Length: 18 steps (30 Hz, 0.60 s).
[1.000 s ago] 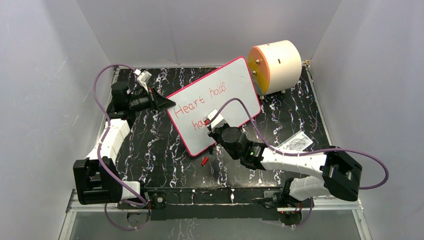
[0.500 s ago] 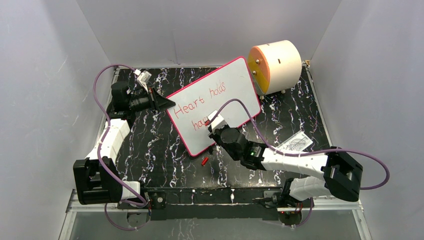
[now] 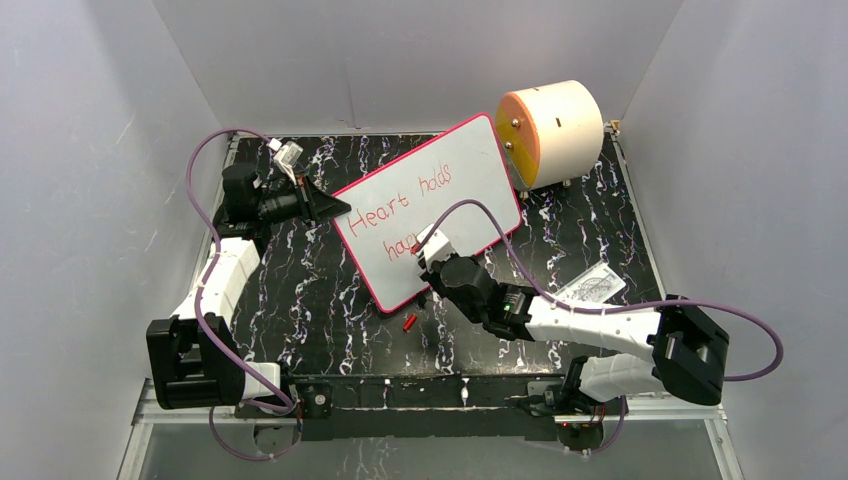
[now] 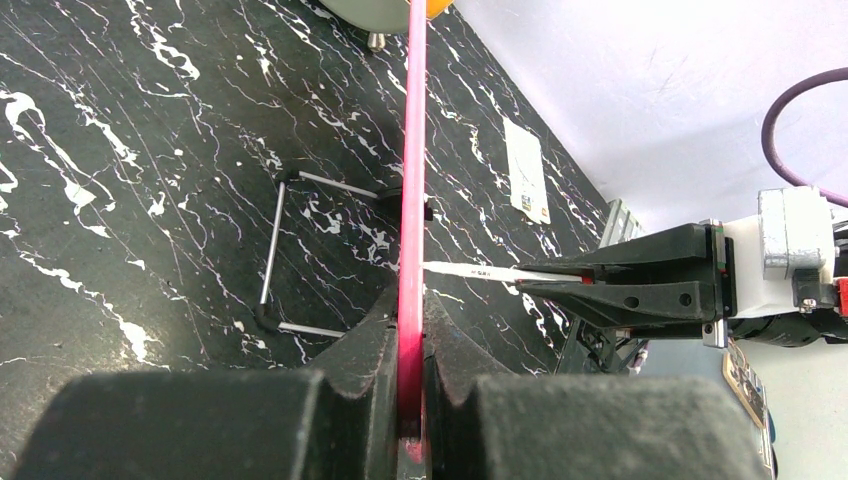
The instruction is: Write a sentence on the whiteboard
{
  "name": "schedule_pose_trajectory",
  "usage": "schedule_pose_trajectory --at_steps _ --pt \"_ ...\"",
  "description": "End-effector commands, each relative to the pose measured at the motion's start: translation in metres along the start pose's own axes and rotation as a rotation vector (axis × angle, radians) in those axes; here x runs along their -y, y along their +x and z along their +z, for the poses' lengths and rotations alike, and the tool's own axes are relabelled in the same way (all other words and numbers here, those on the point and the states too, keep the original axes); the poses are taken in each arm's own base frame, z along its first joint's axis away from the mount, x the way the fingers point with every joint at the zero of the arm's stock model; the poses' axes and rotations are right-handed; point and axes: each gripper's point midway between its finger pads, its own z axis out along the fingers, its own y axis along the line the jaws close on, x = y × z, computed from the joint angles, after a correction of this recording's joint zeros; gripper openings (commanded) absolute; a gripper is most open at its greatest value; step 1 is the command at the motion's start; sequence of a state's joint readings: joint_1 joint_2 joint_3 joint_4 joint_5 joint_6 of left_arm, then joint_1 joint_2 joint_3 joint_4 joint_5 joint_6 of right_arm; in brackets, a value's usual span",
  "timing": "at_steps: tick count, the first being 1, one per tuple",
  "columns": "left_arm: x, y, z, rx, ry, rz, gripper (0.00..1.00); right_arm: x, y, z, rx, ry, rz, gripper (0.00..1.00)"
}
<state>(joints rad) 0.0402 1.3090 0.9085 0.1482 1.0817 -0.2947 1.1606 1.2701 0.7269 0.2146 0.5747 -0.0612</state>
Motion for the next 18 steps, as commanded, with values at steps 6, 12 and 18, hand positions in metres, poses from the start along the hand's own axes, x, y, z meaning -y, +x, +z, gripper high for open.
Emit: schedule_pose_trajectory --at_steps 6,12,18 --pt "-0.001 0.008 0.0 -0.027 -0.005 0.003 0.0 0.002 -0.02 -0.009 0.073 -0.01 0.053 0.0" --pt "-0.001 0.009 0.001 -0.029 -0.006 0.0 0.0 0.018 -0.039 -0.019 0.187 0.042 0.069 0.0" --pt "-0.001 0.009 0.001 -0.03 -0.002 -0.002 0.0 0.025 -0.054 -0.018 0.271 0.074 0.061 0.0"
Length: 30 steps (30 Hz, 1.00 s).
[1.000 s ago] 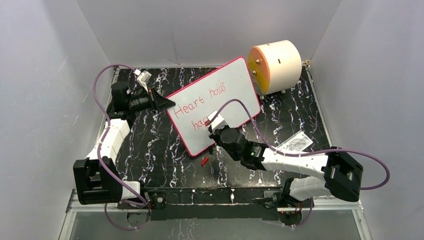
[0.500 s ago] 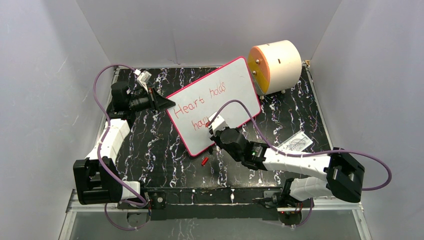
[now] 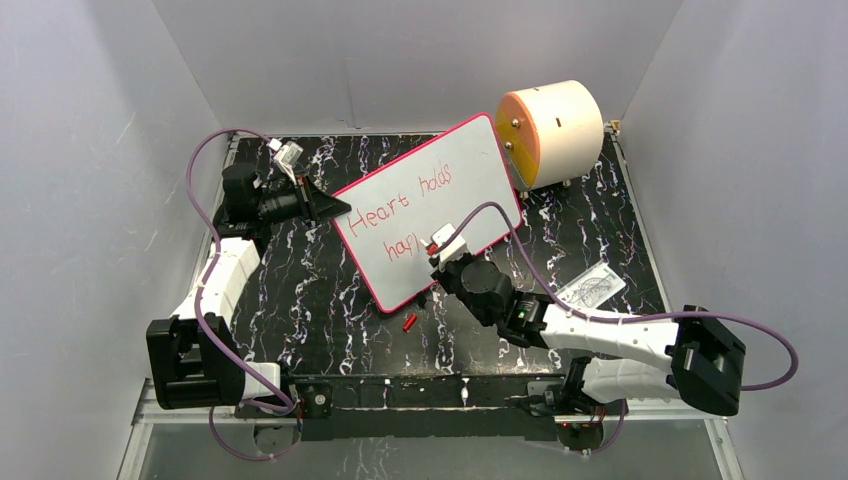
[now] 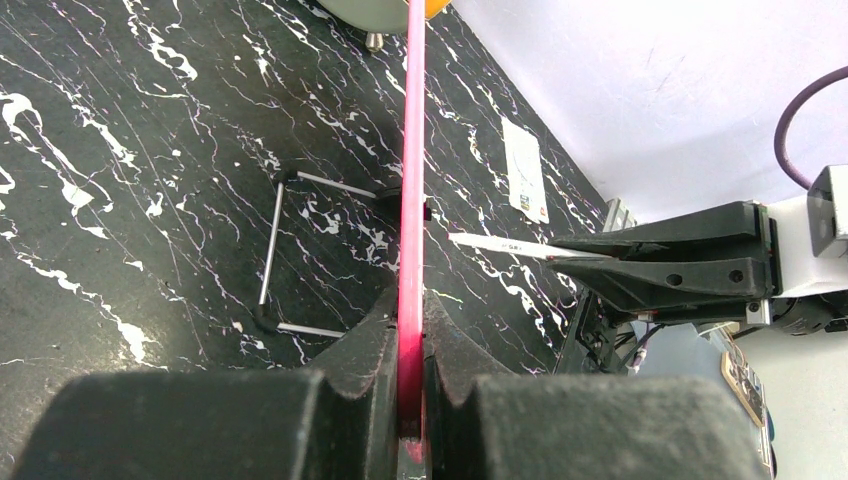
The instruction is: Write a sentence on the whiteboard
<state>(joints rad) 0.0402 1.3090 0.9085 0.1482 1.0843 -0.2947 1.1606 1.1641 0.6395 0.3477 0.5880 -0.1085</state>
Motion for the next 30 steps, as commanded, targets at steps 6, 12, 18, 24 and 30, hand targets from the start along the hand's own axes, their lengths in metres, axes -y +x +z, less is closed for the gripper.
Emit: schedule_pose_trajectory --at_steps 6,12,18,24,30 --pt "-0.002 0.009 0.001 -0.031 -0.003 -0.003 0.0 0.008 -0.038 0.008 0.16 0.052 0.019 0.0" --pt "-0.001 0.009 0.001 -0.031 0.0 -0.002 0.0 0.006 -0.035 0.016 0.142 0.045 0.008 0.0" --pt "-0.001 0.009 0.001 -0.03 0.001 -0.002 0.0 0.005 -0.028 0.021 0.124 0.038 0.008 0.0" --pt "0.0 0.009 0.001 -0.031 0.003 -0.003 0.0 0.005 -0.031 0.021 0.136 0.032 0.014 0.0" --pt "-0.001 0.009 0.001 -0.033 0.004 -0.006 0.0 0.004 -0.032 0.022 0.137 0.027 0.013 0.0"
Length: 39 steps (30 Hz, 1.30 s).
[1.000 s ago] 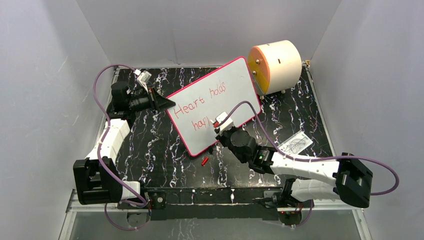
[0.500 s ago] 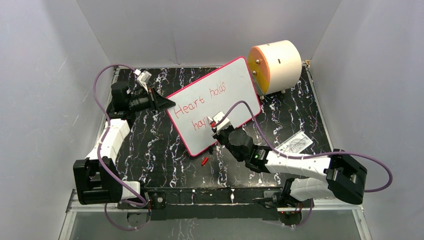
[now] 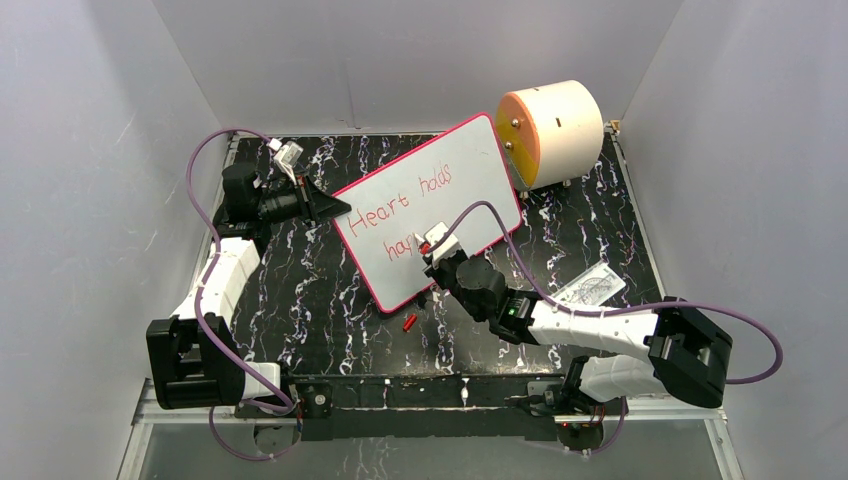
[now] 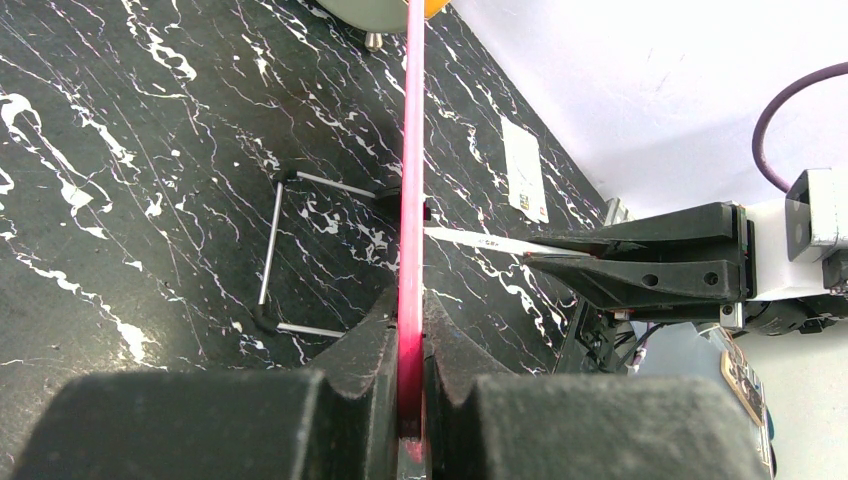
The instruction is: Write a sentence on the whiteboard
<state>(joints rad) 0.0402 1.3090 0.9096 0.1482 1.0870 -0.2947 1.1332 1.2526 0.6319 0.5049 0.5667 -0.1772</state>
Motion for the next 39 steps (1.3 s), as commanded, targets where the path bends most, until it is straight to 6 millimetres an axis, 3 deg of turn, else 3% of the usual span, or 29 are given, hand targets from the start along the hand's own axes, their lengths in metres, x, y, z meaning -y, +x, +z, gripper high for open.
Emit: schedule_pose_trajectory --at_steps 1,17,26,39 --pt "-0.001 0.009 0.001 -0.032 0.001 -0.006 0.0 0.004 -0.028 0.004 0.086 0.018 0.046 0.0" --pt "0.001 0.01 0.001 -0.033 0.009 -0.004 0.0 0.015 -0.026 0.011 0.091 0.066 0.04 0.0" --pt "0.001 0.009 0.0 -0.031 0.006 -0.002 0.0 0.021 -0.01 0.006 0.022 0.098 0.039 0.0" --pt "0.001 0.008 0.0 -0.03 0.005 -0.001 0.0 0.004 -0.001 0.0 -0.024 -0.004 0.065 0.0"
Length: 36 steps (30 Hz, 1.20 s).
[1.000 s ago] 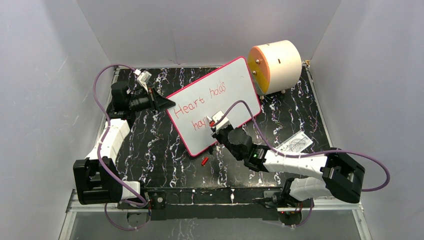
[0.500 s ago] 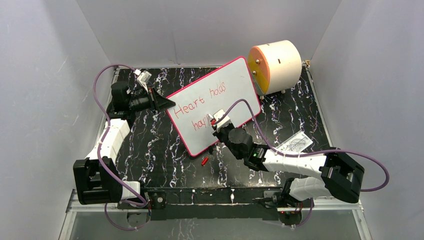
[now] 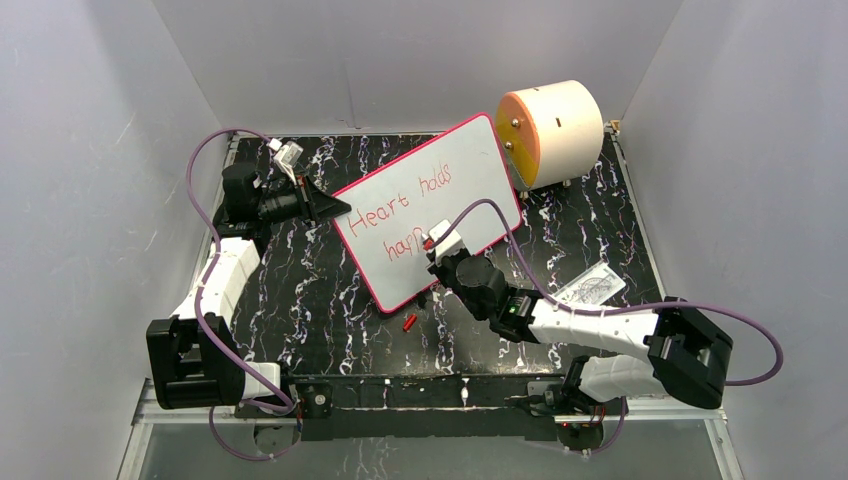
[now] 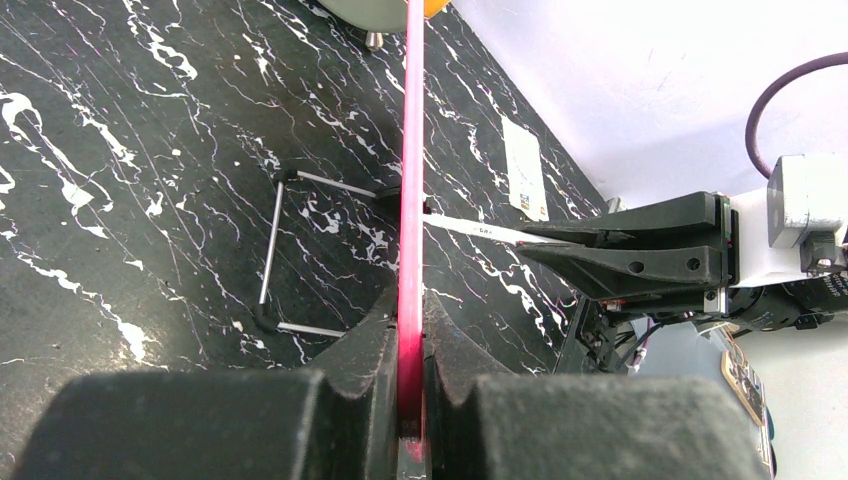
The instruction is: Write a sentence on the whiteboard
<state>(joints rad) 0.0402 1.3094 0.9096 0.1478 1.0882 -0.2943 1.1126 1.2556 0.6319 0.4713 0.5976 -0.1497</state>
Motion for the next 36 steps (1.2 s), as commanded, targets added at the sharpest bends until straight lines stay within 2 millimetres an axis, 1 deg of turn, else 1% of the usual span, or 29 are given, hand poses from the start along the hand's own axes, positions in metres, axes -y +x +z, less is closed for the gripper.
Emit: schedule_pose_trajectory --at_steps 1,11,15,20,22,26,30,36 --pt "0.001 0.008 0.001 -0.03 0.005 0.0 0.0 -0.008 -0.012 -0.002 0.018 -0.059 0.056 0.0" --pt "0.001 0.008 0.0 -0.03 0.007 -0.003 0.0 -0.018 -0.018 0.0 0.029 -0.104 0.077 0.0" --pt "0.001 0.009 0.001 -0.032 0.01 -0.003 0.0 -0.012 -0.023 -0.004 0.044 -0.081 0.089 0.0" --pt "0.001 0.009 0.001 -0.034 0.012 -0.008 0.0 0.005 -0.035 -0.013 0.082 -0.031 0.104 0.0" --pt "0.0 0.009 0.001 -0.035 0.011 -0.011 0.0 0.009 -0.036 -0.014 0.088 -0.016 0.1 0.0" --pt "0.001 0.009 0.001 -0.035 0.013 -0.01 0.0 0.018 -0.036 -0.012 0.099 0.014 0.106 0.0" --pt "0.0 0.009 0.001 -0.035 0.012 -0.011 0.0 0.024 -0.041 -0.009 0.122 0.026 0.105 0.0" --pt "0.001 0.009 0.001 -0.035 0.015 -0.008 0.0 0.024 -0.045 -0.003 0.137 0.014 0.104 0.0"
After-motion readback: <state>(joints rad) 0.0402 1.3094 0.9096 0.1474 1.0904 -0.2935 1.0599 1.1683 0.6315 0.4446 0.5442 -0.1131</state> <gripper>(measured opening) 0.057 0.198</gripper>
